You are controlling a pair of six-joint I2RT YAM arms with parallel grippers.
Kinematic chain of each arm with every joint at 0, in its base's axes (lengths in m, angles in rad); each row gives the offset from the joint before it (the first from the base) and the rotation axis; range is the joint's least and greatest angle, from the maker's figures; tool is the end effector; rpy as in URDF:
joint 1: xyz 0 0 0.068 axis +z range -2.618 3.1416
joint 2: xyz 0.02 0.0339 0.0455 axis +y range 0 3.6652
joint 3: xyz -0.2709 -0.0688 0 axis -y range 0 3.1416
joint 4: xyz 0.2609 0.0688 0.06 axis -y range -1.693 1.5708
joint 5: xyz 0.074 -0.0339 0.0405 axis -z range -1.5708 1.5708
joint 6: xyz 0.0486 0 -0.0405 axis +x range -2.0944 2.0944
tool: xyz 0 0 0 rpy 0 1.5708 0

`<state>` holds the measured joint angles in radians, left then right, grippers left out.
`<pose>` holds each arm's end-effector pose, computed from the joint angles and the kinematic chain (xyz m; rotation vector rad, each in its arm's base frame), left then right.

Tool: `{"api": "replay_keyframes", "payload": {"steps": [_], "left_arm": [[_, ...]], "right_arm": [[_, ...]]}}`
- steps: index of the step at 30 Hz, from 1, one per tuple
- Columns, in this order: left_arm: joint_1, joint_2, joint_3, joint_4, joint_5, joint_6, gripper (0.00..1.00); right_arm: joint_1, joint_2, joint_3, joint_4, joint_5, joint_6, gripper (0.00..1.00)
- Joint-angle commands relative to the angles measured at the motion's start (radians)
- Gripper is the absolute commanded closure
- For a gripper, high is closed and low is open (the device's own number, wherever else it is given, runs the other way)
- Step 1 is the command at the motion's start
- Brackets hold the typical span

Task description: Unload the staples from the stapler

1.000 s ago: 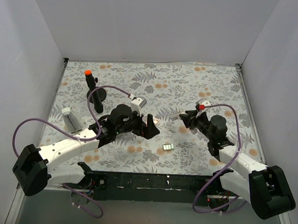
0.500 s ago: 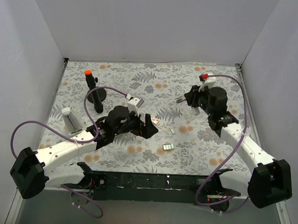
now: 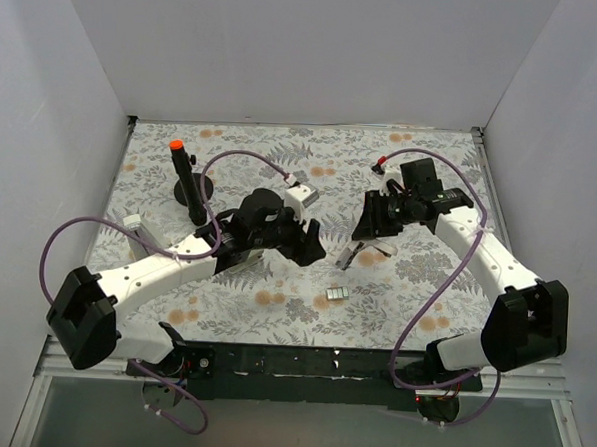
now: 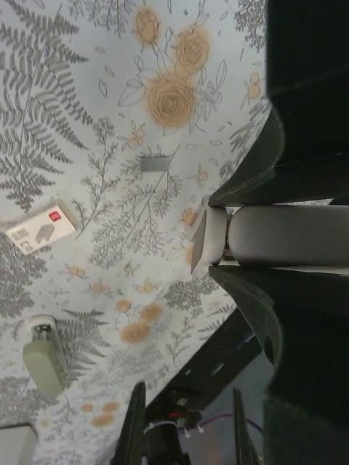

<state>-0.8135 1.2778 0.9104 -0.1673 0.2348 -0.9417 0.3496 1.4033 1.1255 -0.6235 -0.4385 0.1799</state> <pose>0.2055 -0.2339 0.2733 0.0072 2.3717 -1.2158 0.2893 0.1274 0.2742 -0.4054 2.4771 0.7660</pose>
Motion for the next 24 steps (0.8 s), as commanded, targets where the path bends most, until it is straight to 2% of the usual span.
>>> {"api": "replay_keyframes", "payload": {"steps": [1, 5, 17, 20, 21, 24], "left_arm": [[0.0, 0.061, 0.076, -0.025, 0.173, 0.096, 0.42], [0.002, 0.089, 0.085, 0.002, 0.219, 0.096, 0.43], [0.0, 0.118, 0.073, 0.006, 0.182, 0.106, 0.5], [0.0, 0.132, 0.07, 0.005, 0.166, 0.107, 0.56], [0.0, 0.137, 0.07, 0.006, 0.161, 0.107, 0.62], [0.0, 0.152, 0.065, 0.018, 0.161, 0.107, 0.68]], "right_arm": [[0.003, -0.075, 0.034, -0.018, -0.19, 0.006, 0.99], [0.003, -0.084, 0.026, -0.004, -0.245, 0.012, 0.99], [0.003, -0.105, 0.013, 0.051, -0.322, 0.062, 0.99], [0.003, -0.109, 0.008, 0.07, -0.328, 0.073, 0.99], [0.002, -0.11, 0.005, 0.077, -0.335, 0.09, 0.99], [0.003, -0.113, -0.026, 0.14, -0.367, 0.151, 0.99]]}}
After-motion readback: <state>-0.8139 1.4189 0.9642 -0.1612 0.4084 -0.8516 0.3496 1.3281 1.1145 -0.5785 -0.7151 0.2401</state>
